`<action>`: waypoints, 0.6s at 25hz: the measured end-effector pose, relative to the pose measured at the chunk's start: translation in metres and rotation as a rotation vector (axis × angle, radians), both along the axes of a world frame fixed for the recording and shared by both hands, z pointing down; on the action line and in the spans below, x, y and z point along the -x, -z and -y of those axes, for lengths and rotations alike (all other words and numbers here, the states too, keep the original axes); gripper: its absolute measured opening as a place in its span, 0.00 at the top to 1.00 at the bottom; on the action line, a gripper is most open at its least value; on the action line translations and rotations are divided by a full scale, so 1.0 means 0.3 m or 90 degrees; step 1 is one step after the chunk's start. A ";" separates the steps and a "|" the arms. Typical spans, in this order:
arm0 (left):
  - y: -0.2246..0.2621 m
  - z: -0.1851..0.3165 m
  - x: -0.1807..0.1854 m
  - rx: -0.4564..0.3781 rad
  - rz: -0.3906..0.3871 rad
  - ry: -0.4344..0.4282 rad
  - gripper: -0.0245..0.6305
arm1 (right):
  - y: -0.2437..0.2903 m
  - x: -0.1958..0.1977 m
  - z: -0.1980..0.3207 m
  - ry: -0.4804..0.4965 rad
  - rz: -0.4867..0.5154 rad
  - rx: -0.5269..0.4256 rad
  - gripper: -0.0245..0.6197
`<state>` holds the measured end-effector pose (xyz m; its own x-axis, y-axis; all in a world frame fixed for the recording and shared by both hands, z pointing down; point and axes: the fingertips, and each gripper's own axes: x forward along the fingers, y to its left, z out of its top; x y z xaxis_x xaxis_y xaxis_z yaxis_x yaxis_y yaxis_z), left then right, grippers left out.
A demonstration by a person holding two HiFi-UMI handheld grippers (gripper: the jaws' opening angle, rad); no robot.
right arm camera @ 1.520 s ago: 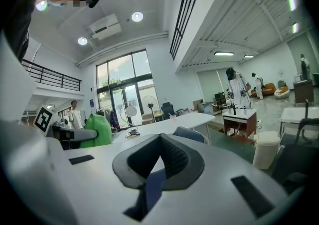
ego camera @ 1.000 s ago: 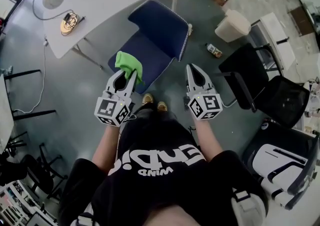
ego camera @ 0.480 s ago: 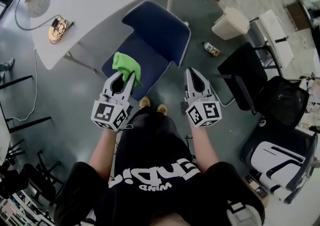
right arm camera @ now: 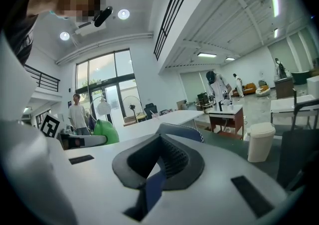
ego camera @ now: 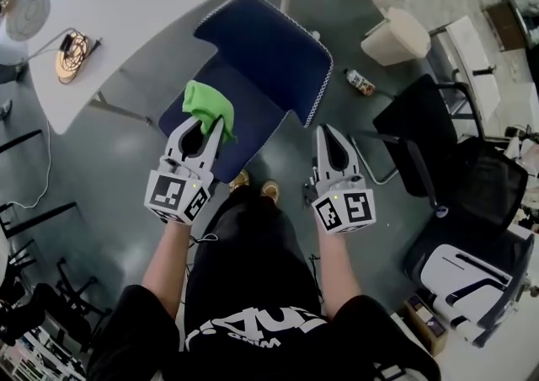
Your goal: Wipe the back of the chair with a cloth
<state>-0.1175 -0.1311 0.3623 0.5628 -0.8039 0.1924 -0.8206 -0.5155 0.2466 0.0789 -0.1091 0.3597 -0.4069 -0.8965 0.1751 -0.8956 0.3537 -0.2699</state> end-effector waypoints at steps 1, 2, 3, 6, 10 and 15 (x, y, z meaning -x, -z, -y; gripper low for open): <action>-0.020 0.013 -0.002 0.001 0.001 -0.001 0.86 | -0.016 0.002 0.006 0.000 -0.002 0.000 0.97; -0.040 0.026 -0.004 0.001 0.001 -0.002 0.86 | -0.033 0.007 0.012 0.001 -0.003 0.001 0.97; -0.061 0.039 -0.005 0.002 0.002 -0.003 0.86 | -0.053 0.013 0.018 0.002 -0.001 0.003 0.97; -0.112 0.079 -0.001 0.006 0.000 -0.002 0.86 | -0.119 0.032 0.032 0.004 0.020 0.015 0.97; -0.177 0.113 -0.009 0.011 -0.005 -0.004 0.86 | -0.192 0.040 0.039 -0.001 0.035 0.028 0.97; -0.247 0.182 -0.004 -0.002 0.011 -0.005 0.86 | -0.259 0.044 0.039 -0.003 0.038 0.044 0.97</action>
<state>-0.1163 -0.1858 0.4364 0.5653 -0.8005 0.1991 -0.8210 -0.5224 0.2304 0.0659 -0.1208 0.4373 -0.4143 -0.8849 0.2129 -0.8789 0.3282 -0.3462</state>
